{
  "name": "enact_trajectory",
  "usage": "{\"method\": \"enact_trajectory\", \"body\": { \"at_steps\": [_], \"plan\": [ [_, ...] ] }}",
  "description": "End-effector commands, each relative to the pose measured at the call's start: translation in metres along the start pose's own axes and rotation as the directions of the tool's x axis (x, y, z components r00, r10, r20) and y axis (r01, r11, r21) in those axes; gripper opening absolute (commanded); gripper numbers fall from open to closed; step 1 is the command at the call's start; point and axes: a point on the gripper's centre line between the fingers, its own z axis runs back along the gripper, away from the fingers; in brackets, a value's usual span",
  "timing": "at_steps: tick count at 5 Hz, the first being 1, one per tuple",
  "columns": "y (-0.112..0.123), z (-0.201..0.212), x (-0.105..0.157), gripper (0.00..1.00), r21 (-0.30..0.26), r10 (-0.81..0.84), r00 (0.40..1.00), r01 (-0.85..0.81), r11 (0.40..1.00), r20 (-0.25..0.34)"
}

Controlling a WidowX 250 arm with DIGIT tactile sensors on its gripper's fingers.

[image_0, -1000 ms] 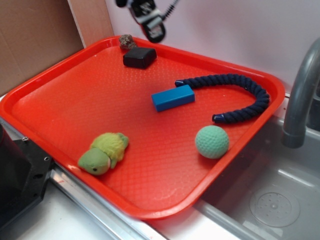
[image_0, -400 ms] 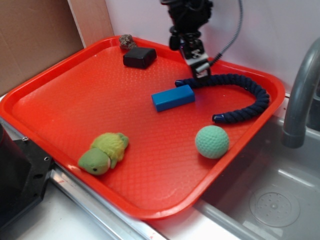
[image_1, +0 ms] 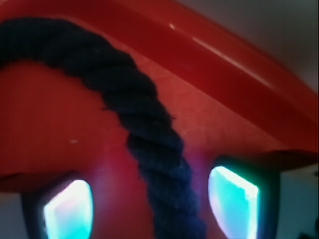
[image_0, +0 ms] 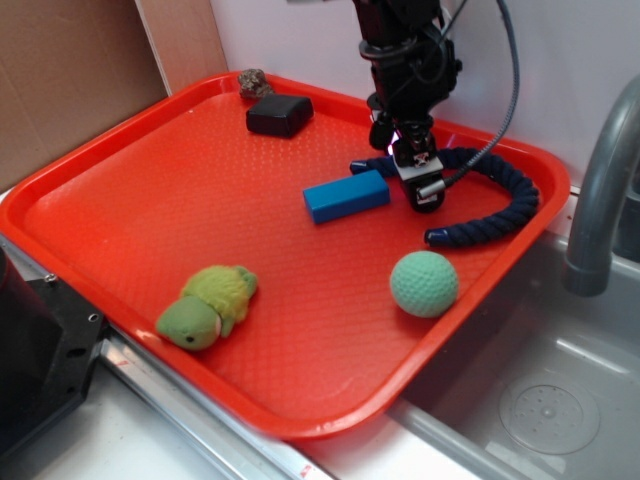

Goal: Grab the blue rope.

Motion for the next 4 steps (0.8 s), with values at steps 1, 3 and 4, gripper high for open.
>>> {"method": "enact_trajectory", "body": {
  "at_steps": [1,3,4],
  "plan": [
    [-0.012,-0.003,0.007,0.00,-0.023,-0.007,1.000,0.007,1.000,0.007],
    [-0.007,0.005,0.001,0.00,-0.033,0.005,0.999,-0.004,0.999,0.032],
    [-0.005,0.012,-0.003,0.00,-0.021,0.009,0.999,-0.008,1.000,0.042]
  ]
}}
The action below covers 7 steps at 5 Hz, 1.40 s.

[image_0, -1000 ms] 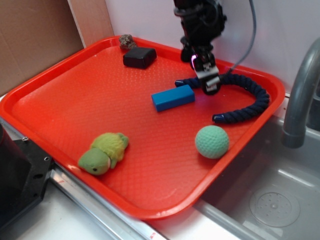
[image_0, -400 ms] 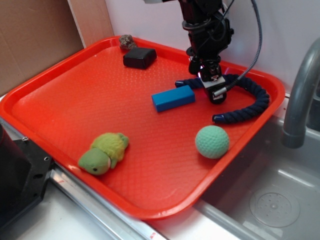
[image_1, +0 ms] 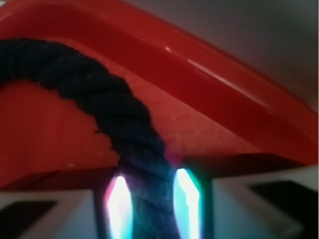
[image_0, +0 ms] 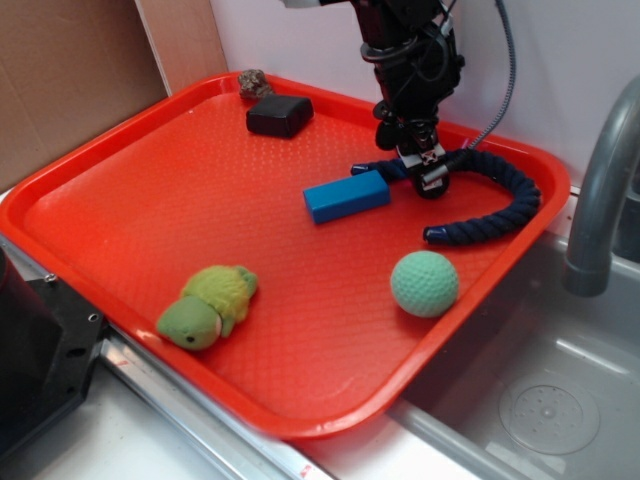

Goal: Grab the blue rope.

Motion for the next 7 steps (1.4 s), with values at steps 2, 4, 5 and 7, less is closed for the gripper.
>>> {"method": "enact_trajectory", "body": {
  "at_steps": [2,4,5,7],
  "plan": [
    [0.007,0.101,-0.051,0.00,0.087,0.254,0.955,-0.269,0.959,0.151],
    [0.010,0.207,-0.093,0.00,-0.026,0.485,0.851,-0.490,0.871,0.203],
    [0.002,0.245,-0.106,0.00,-0.089,0.559,0.798,-0.554,0.827,0.226],
    [-0.027,0.239,-0.109,0.00,0.044,0.583,0.790,-0.600,0.799,0.190]
  ]
}}
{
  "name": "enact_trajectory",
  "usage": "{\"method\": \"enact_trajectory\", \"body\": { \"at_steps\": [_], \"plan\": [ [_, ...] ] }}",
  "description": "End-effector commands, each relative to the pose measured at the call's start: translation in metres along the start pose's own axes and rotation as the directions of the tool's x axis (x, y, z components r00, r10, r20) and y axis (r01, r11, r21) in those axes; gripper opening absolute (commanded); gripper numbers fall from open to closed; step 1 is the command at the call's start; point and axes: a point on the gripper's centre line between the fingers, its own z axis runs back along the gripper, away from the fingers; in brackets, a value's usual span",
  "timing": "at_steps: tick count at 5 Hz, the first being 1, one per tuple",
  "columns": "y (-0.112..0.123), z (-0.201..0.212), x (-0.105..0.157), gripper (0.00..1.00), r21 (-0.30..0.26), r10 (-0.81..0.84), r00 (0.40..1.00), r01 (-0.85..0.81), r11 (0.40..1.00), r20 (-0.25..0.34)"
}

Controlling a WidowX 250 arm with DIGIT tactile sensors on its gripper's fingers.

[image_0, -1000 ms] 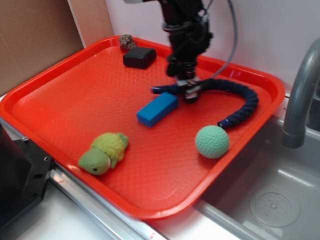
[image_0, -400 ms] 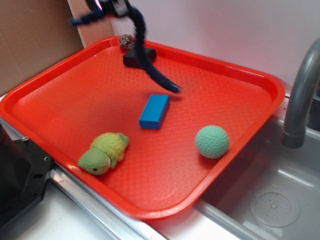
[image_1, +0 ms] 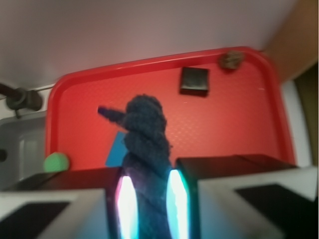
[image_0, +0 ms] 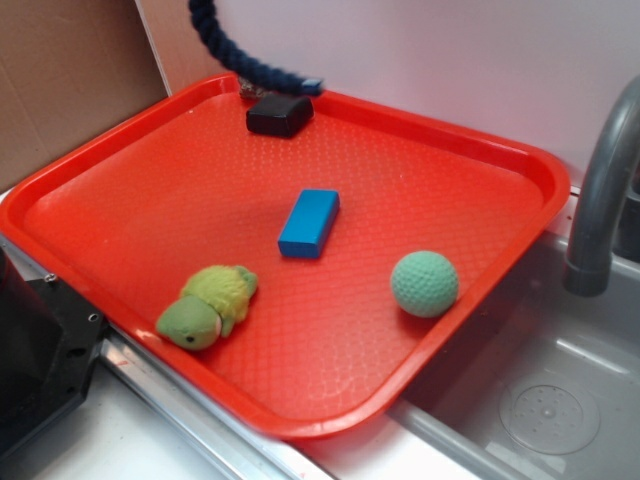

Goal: Grab the blue rope.

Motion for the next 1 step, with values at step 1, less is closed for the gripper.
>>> {"method": "enact_trajectory", "body": {
  "at_steps": [1],
  "plan": [
    [-0.0137,-0.0127,-0.0018,0.00,0.102,0.029,0.999,-0.027,0.994,-0.019]
  ]
}}
